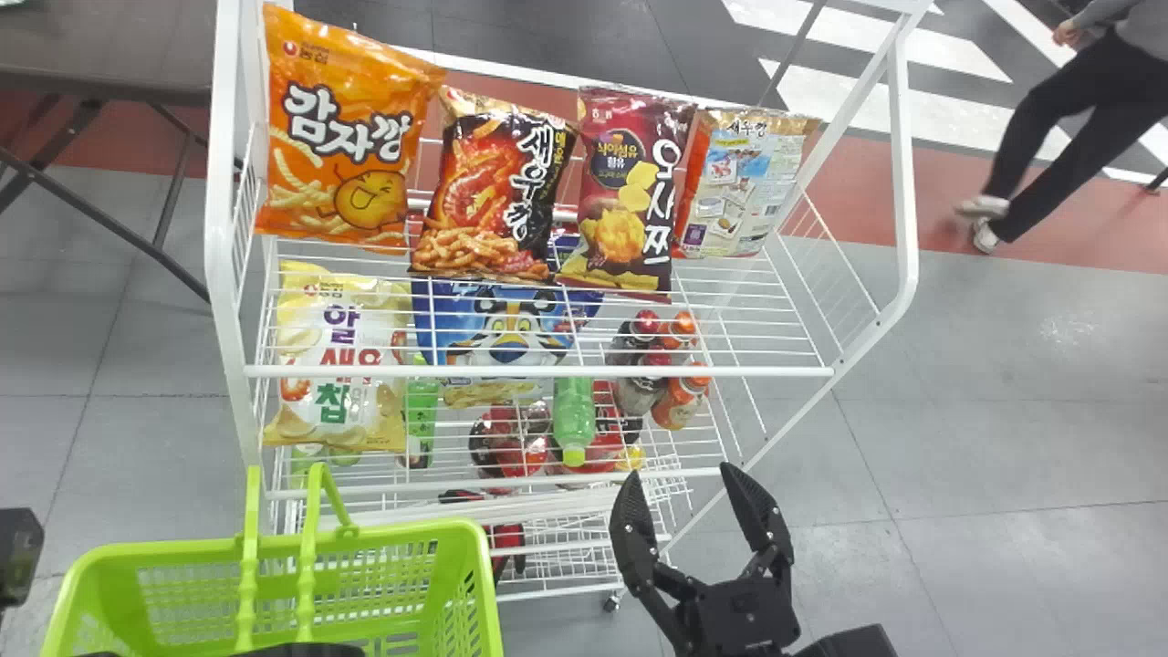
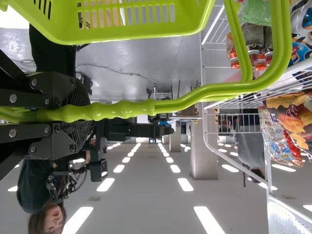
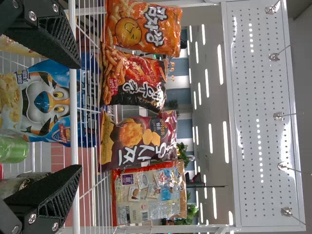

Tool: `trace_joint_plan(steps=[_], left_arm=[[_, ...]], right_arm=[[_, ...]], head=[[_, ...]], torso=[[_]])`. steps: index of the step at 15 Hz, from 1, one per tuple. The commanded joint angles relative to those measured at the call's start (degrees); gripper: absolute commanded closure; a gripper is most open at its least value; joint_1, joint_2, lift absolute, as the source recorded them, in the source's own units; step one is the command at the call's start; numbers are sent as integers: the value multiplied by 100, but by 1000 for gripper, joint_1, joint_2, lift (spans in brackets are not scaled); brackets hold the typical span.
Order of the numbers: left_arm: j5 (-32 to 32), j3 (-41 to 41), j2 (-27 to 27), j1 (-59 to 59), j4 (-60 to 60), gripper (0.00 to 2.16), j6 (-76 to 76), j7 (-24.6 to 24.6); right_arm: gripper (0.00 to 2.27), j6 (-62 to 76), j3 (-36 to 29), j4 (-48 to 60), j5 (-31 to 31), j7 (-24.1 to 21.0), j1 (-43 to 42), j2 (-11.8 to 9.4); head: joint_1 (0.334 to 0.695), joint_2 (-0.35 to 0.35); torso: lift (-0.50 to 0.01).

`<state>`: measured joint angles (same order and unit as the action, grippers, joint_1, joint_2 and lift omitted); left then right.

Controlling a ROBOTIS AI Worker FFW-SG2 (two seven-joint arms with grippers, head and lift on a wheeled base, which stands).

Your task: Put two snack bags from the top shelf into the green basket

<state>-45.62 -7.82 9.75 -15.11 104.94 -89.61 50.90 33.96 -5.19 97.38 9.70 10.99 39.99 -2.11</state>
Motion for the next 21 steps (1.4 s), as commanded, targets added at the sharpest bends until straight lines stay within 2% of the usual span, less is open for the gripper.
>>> trace_joint_plan(steps=[1, 11, 18, 21], left_arm=[[0, 9, 0, 8, 0, 2145, -42, -1], [9, 44, 0, 8, 9, 2145, -42, -1], [0, 26, 0, -28, 71, 2145, -42, -1], [0, 61, 0, -36, 97, 2145, -42, -10]], right_arm=[[76, 0, 0, 0, 6, -1, 0, 0], [76, -229, 62, 44, 6, -27, -176, 0], [93, -1846, 589, 150, -73, -352, -1468, 0], [93, -2303, 914, -70, -109, -598, -2118, 9]], head=[[695, -350], [695, -350], [695, -350], [695, -280]], torso=[[-1], [-1], [-1], [-1]])
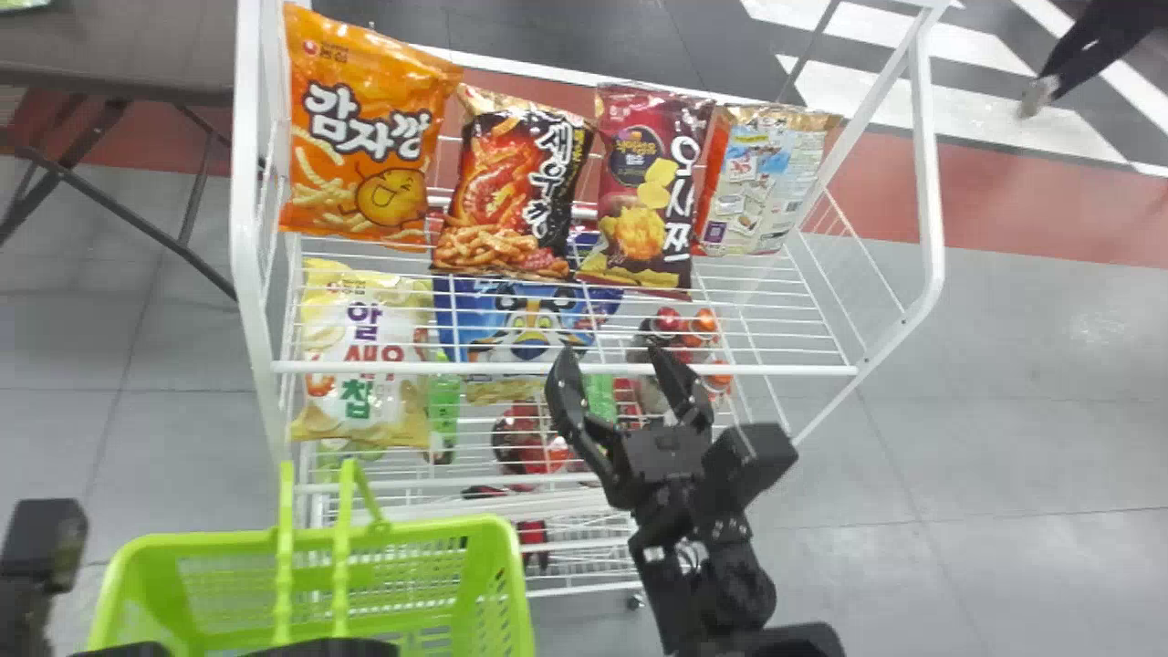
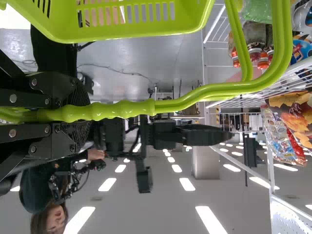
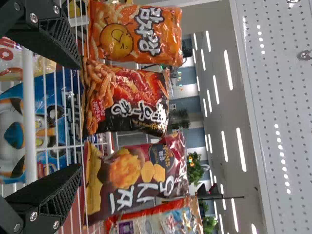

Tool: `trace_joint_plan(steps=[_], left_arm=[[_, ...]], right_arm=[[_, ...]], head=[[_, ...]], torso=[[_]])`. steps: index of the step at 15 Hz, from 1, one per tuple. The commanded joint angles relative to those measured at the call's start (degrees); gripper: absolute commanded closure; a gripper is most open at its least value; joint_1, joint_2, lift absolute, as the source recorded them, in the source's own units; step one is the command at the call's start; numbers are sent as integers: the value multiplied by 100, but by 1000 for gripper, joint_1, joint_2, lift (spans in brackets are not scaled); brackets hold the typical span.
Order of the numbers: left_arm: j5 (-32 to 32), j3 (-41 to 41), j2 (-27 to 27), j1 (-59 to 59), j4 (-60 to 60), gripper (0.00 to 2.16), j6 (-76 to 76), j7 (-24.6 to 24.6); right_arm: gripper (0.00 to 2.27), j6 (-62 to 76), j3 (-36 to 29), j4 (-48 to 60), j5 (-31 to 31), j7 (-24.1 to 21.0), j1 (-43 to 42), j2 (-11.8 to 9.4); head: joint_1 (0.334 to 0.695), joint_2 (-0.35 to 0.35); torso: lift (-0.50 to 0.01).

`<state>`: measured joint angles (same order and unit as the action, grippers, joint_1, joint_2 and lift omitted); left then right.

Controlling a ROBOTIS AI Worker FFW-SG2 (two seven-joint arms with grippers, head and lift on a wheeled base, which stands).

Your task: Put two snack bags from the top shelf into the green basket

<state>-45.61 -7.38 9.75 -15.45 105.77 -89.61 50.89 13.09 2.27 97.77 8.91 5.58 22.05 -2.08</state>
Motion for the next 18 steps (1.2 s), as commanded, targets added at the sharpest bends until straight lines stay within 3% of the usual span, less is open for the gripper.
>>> trace_joint_plan(steps=[1, 8, 13, 18], left_arm=[[0, 26, 0, -2, 23, 2145, -42, -9], [9, 35, 27, 16, 14, 2145, -42, -9], [44, 140, 70, 174, -48, 2145, -42, 0], [79, 325, 88, 394, -171, 2145, -42, 0]], right_arm=[[93, -321, 257, -180, -47, -119, -535, 6], [93, -1059, 617, -1270, -196, -541, -2170, 191], [93, -1270, 617, -2043, -179, -699, -2996, 191], [97, -1692, 573, -2904, -249, -576, -3849, 182]], head=[[695, -262], [695, -155], [695, -134], [695, -139]], torso=[[-1], [-1], [-1], [-1]])
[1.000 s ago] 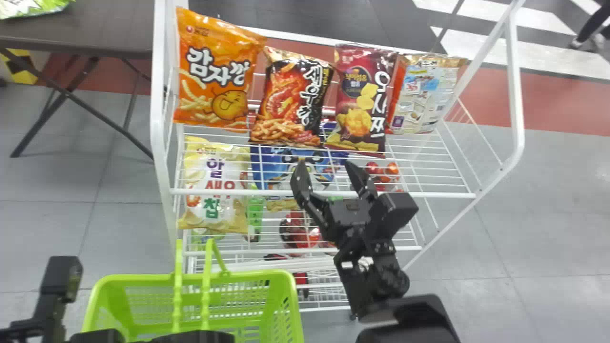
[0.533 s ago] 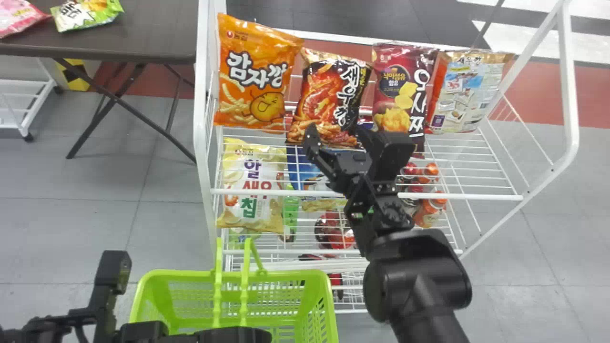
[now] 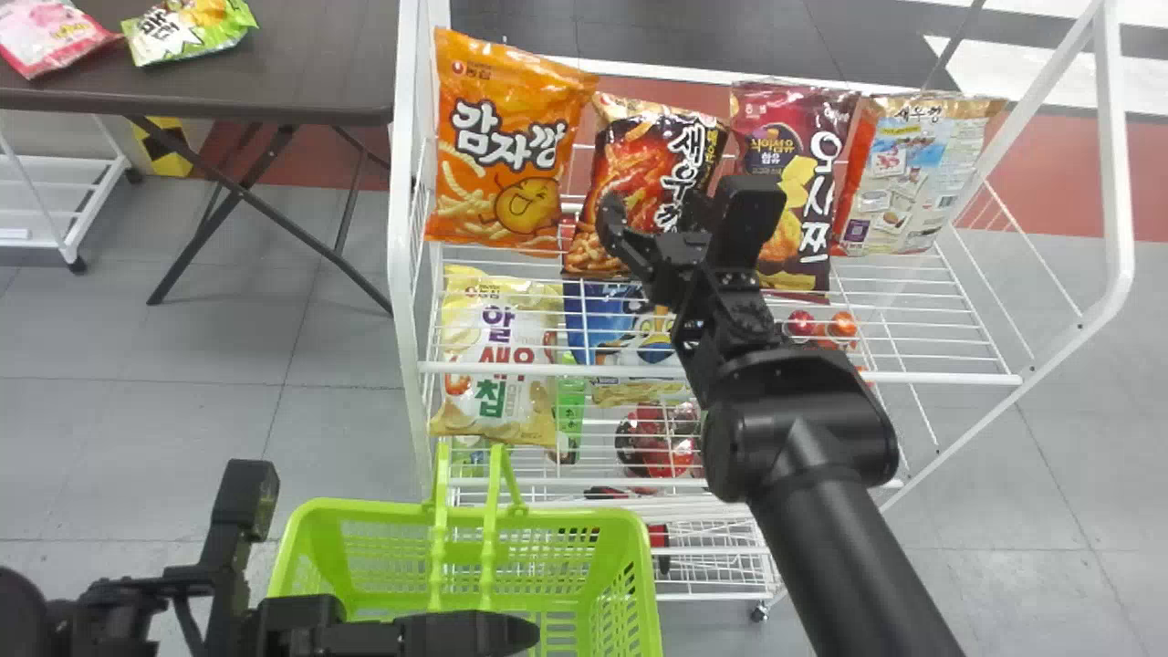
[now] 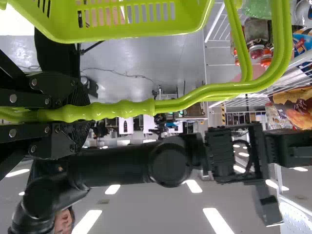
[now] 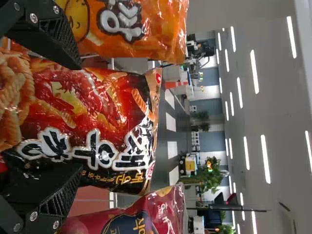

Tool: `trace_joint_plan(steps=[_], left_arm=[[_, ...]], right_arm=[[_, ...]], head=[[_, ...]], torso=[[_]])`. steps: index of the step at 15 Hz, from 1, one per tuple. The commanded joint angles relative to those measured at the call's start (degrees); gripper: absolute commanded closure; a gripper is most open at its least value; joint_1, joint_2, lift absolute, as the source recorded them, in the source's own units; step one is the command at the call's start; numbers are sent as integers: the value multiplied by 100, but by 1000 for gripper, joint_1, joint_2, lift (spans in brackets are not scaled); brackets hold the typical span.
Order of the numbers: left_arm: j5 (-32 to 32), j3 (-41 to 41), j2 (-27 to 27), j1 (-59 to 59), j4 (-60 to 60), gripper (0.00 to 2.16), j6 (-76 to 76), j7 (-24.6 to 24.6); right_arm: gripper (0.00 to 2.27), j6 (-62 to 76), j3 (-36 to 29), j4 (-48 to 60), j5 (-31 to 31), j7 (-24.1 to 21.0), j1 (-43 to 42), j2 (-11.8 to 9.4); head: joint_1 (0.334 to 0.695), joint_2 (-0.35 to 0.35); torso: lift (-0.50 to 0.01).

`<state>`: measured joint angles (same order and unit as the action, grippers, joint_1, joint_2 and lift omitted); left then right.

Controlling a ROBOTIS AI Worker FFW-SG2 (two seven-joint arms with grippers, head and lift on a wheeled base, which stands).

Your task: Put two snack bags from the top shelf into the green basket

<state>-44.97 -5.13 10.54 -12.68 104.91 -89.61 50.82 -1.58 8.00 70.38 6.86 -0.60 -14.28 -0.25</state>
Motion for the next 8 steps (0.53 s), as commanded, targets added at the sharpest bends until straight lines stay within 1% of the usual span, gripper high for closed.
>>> trace_joint_plan(steps=[1, 2, 3, 4, 5, 6, 7, 8], left_arm=[[-3, 100, 9, 117, -94, 2145, -42, 7], [-3, 100, 9, 108, -94, 2145, -42, 7], [-11, 91, 9, 99, -94, 2145, -42, 7], [-11, 91, 18, 99, -94, 2145, -42, 16], [-11, 91, 27, 99, -94, 2145, -42, 16], [-20, 91, 18, 99, -111, 2145, -42, 7], [-11, 91, 18, 108, -120, 2145, -42, 7], [-11, 100, 18, 108, -120, 2145, -42, 7]], right_arm=[[97, -295, 53, -437, -97, 96, -391, 7], [107, -295, 123, -727, -141, 104, -585, 7], [171, -295, 149, -1000, -167, 201, -734, 16], [319, -295, 184, -1132, -185, 227, -813, 16], [613, -295, 184, -1176, -202, 280, -831, 16], [1227, -313, 184, -1184, -176, 350, -805, 16], [1794, -313, 158, -1132, -167, 333, -743, 16], [1970, -260, 149, -1044, -167, 315, -655, 16]], head=[[695, -140], [695, -140], [695, -138], [695, -129], [695, -125], [695, -121], [695, -118], [695, -116]], torso=[[-1], [-1], [-1], [-1], [-1], [-1], [-1], [-1]])
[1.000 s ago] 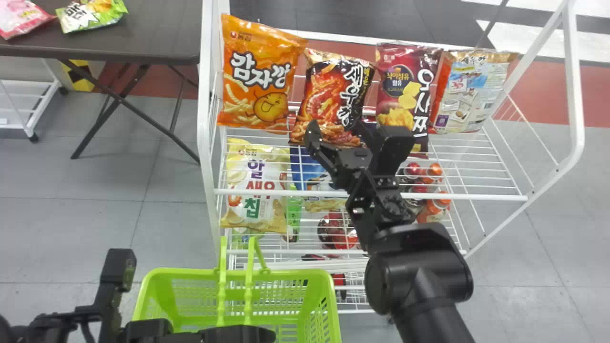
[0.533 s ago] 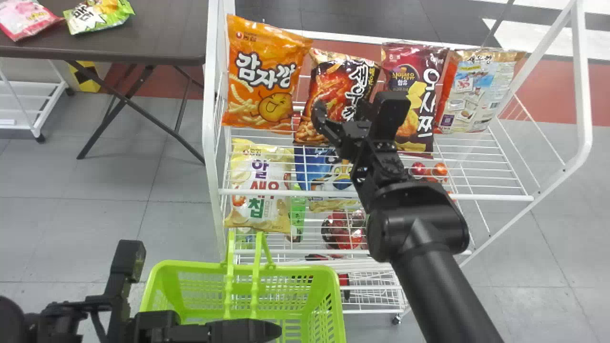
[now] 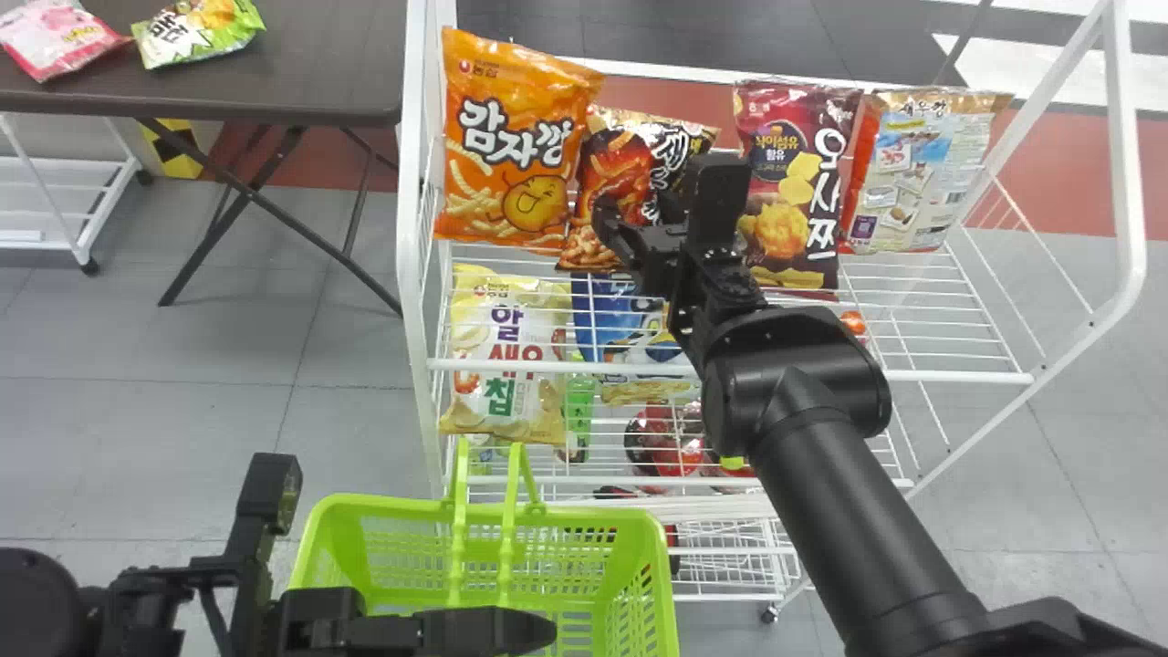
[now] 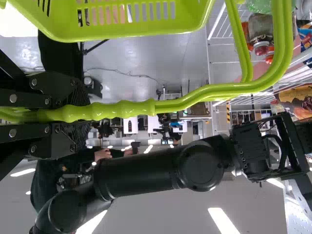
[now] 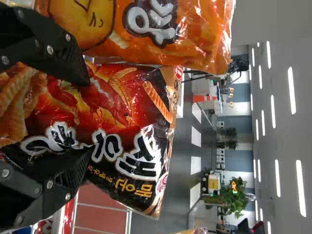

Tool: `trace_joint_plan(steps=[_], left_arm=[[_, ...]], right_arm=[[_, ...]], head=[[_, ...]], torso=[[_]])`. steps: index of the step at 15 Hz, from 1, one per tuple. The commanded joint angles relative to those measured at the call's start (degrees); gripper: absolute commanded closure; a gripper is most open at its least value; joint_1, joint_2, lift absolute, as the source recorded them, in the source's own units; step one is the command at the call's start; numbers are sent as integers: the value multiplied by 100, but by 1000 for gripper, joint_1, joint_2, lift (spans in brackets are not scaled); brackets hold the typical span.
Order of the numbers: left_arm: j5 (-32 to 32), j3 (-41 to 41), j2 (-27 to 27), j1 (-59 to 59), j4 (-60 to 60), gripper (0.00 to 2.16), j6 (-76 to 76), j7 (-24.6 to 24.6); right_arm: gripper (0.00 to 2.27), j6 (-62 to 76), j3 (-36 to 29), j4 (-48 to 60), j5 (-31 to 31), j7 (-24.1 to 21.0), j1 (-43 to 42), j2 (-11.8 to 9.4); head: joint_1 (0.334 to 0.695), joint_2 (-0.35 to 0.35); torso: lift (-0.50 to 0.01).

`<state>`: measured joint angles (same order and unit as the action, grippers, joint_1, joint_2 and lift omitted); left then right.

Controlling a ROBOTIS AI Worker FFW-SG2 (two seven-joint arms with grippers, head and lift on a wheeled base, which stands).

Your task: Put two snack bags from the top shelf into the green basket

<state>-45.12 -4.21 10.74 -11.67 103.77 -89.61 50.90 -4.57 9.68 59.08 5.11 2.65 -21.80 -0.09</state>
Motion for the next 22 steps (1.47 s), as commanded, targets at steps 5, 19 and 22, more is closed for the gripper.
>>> trace_joint_plan(steps=[5, 19, 22], left_arm=[[-6, 8, -2, 7, -24, 2145, -42, -1], [-59, 8, 60, -28, 11, 2145, -42, -1], [-59, 8, 51, -55, -6, 2145, -42, 8]], right_arm=[[2128, 337, -124, 438, 7, -98, 413, -9], [2125, -1754, -344, 5096, -704, -582, 3138, -35], [2125, -2563, -396, 6212, -722, -582, 3841, -44]], head=[[695, -129], [695, -177], [695, -202]], torso=[[-1], [-1], [-1]])
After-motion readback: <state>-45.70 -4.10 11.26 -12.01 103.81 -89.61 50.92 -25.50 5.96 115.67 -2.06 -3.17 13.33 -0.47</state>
